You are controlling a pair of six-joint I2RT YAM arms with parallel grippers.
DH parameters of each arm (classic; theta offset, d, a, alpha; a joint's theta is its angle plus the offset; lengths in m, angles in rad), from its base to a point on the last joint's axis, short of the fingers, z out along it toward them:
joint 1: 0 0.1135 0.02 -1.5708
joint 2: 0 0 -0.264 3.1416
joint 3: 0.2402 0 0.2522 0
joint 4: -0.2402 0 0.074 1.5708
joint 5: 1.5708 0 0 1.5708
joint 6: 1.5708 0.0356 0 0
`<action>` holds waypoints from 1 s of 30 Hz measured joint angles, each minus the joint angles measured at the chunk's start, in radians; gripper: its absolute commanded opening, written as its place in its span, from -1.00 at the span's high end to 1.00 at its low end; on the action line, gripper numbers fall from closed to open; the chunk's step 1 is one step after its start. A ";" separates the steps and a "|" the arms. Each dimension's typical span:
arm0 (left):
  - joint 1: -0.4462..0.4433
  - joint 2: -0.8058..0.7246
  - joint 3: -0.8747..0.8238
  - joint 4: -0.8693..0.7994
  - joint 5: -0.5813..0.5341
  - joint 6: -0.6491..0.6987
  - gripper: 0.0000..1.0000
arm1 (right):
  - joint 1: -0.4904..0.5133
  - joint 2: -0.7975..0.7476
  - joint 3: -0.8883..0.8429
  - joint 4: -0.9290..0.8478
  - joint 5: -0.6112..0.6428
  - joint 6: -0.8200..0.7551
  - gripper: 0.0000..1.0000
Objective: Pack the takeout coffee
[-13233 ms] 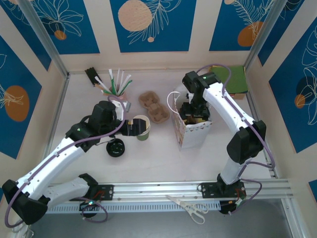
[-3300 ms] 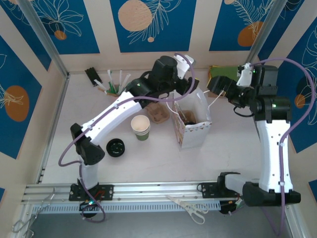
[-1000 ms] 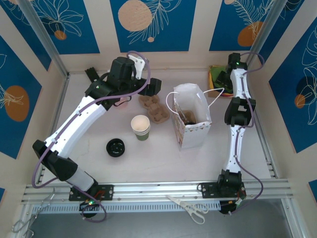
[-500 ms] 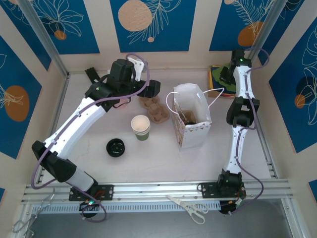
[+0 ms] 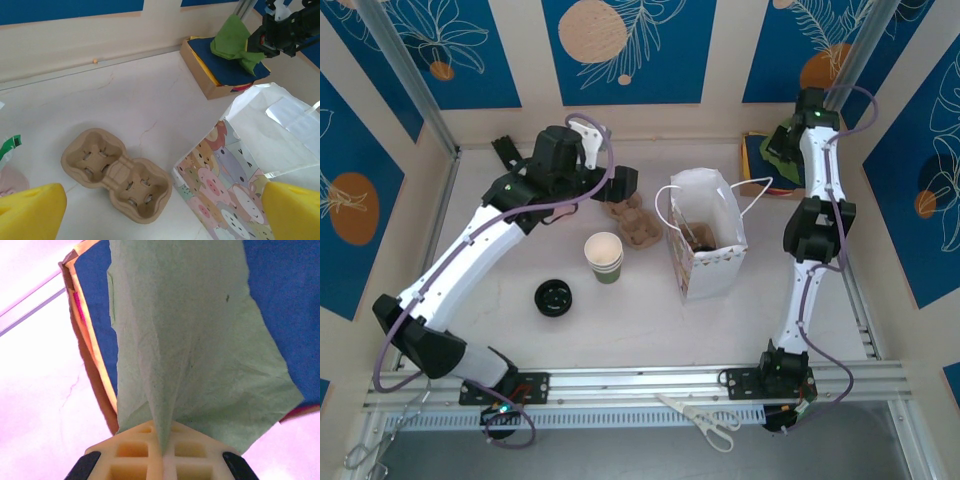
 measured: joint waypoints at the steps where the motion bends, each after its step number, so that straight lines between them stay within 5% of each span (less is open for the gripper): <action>1: 0.000 -0.003 -0.003 0.002 0.002 0.000 -1.00 | 0.002 -0.022 -0.015 -0.002 0.000 0.000 1.00; 18: 0.003 -0.039 -0.045 0.053 0.090 -0.053 -1.00 | 0.068 -0.658 -0.378 0.035 -0.137 0.054 1.00; 30: 0.003 -0.089 -0.093 0.076 0.138 -0.110 -1.00 | 0.123 -0.933 -0.513 0.099 -0.356 0.141 1.00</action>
